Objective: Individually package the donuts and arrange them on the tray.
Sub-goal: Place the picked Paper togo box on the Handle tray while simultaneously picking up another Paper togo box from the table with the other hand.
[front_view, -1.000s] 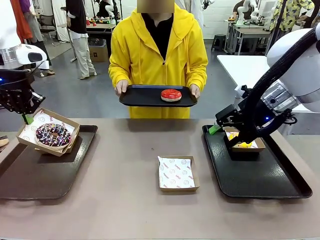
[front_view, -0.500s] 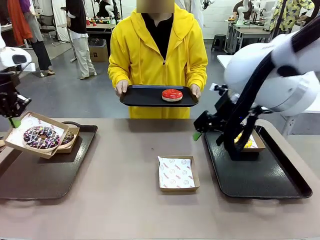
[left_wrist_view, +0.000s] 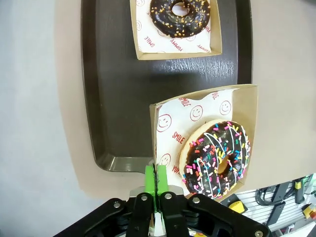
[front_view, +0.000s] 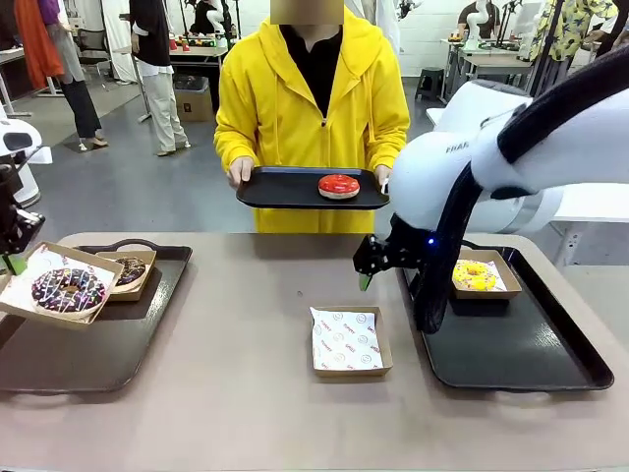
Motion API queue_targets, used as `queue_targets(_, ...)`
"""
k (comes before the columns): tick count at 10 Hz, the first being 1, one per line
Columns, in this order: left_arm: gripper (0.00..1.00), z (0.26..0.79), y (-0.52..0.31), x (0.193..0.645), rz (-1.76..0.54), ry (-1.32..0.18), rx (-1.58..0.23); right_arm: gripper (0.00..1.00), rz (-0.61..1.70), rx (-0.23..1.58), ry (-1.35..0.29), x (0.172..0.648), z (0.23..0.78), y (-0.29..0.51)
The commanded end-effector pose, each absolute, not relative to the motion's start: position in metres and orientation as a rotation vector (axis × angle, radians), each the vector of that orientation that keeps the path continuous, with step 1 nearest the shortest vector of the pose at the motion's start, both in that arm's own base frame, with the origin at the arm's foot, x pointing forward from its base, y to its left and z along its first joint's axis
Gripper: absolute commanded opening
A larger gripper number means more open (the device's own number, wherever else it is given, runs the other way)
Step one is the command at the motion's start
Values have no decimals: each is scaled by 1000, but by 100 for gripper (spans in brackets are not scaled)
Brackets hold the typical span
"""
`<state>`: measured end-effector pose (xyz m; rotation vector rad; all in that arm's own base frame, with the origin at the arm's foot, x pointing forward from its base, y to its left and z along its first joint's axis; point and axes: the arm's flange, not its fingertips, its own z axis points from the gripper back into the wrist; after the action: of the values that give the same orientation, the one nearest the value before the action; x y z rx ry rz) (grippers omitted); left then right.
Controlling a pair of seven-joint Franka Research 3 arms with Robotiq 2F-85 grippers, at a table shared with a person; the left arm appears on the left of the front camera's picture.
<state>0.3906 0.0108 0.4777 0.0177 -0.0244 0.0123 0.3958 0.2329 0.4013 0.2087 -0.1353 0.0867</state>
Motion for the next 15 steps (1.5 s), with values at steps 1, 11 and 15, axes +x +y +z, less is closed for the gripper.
queue_targets(1,1,456,22,393,-8,-32,-26,100,22,130,-131,400,384,255)
queue_targets(11,1,444,19,394,5,2,-6,100,16,87,-105,395,363,248)
queue_targets(15,1,426,18,390,33,-28,-26,100,27,76,-135,388,338,252)
